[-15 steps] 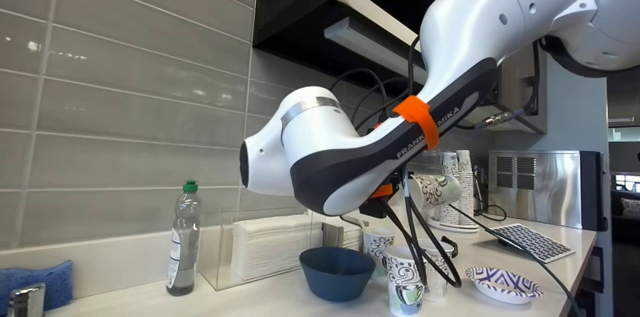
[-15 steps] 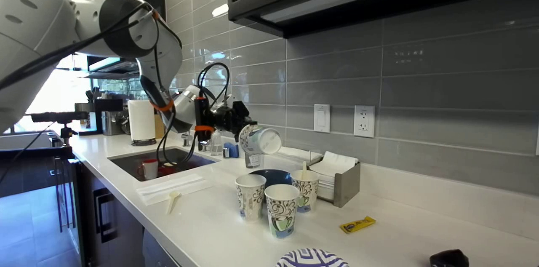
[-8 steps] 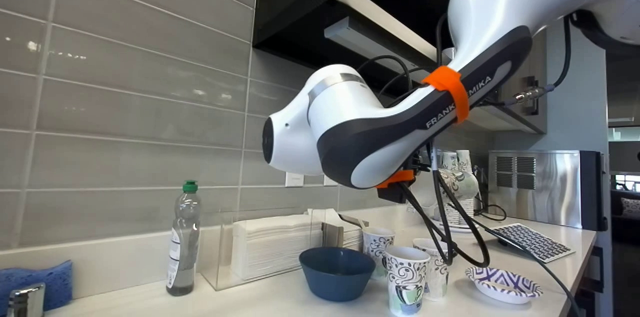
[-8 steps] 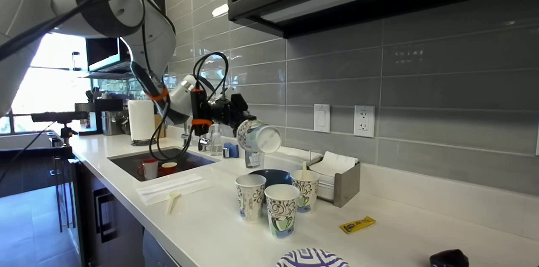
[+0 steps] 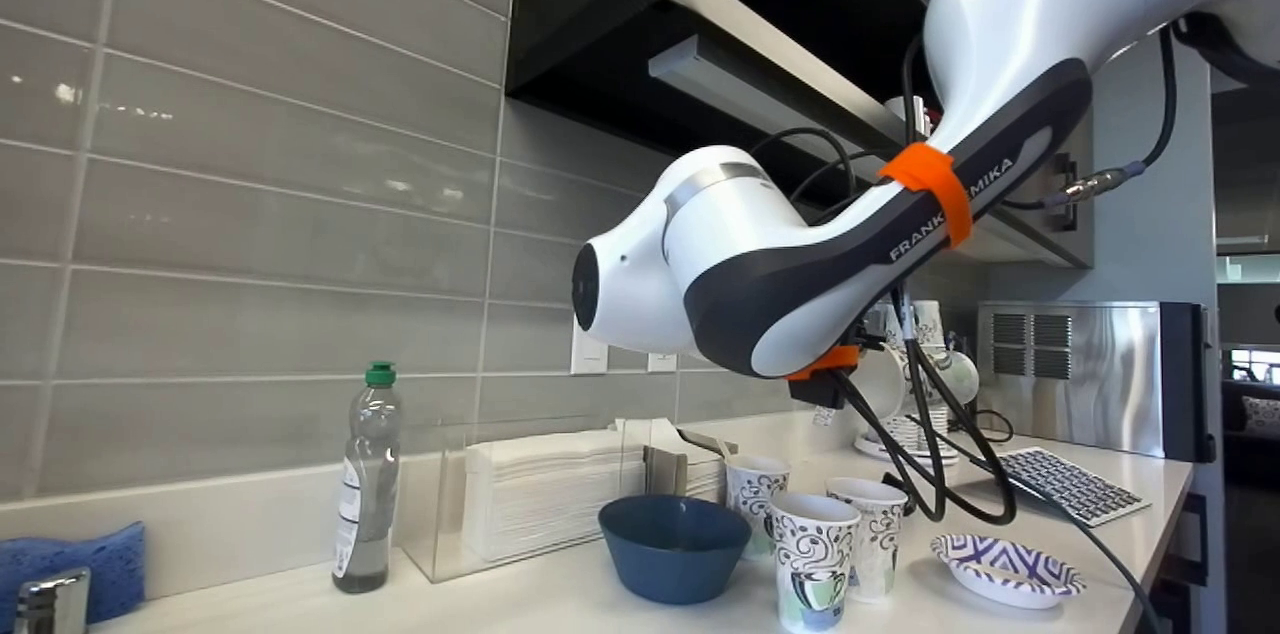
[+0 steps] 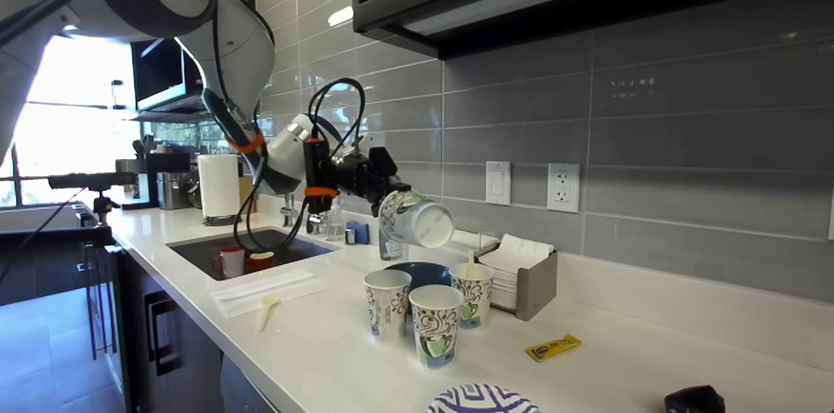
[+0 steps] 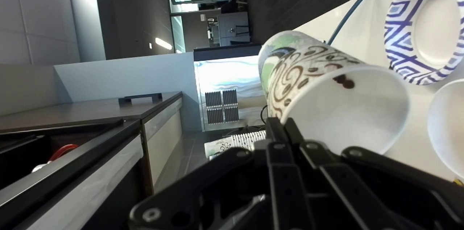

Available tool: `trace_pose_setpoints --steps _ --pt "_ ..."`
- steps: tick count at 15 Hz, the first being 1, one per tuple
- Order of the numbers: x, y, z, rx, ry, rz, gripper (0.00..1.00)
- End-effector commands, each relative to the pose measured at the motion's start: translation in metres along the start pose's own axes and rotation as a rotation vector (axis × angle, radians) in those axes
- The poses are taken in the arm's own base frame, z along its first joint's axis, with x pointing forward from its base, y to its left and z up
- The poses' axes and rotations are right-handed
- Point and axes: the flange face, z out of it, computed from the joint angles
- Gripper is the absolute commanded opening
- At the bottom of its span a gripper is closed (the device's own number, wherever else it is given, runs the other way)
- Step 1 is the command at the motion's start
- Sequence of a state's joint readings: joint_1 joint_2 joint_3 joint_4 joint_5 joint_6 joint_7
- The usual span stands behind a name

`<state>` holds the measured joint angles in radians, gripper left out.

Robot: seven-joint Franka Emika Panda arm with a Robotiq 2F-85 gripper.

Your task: Pick up the coffee up and pour the beans into the two coffee cups

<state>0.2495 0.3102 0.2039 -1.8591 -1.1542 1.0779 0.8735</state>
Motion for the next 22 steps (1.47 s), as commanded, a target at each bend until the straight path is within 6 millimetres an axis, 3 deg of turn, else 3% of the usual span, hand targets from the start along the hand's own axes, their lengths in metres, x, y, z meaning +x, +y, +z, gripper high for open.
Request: trace_pose_setpoints --steps 1,4,12,22 --pt "0.001 0.000 0.000 0.001 -0.001 0.000 0.03" --pt "0.001 0.000 0.000 0.002 0.000 0.000 0.01" --pt "0.011 -0.033 0.010 -0.080 0.017 -0.034 0.01" --pt "0.012 -0.058 0.021 -0.219 0.034 -0.083 0.01"
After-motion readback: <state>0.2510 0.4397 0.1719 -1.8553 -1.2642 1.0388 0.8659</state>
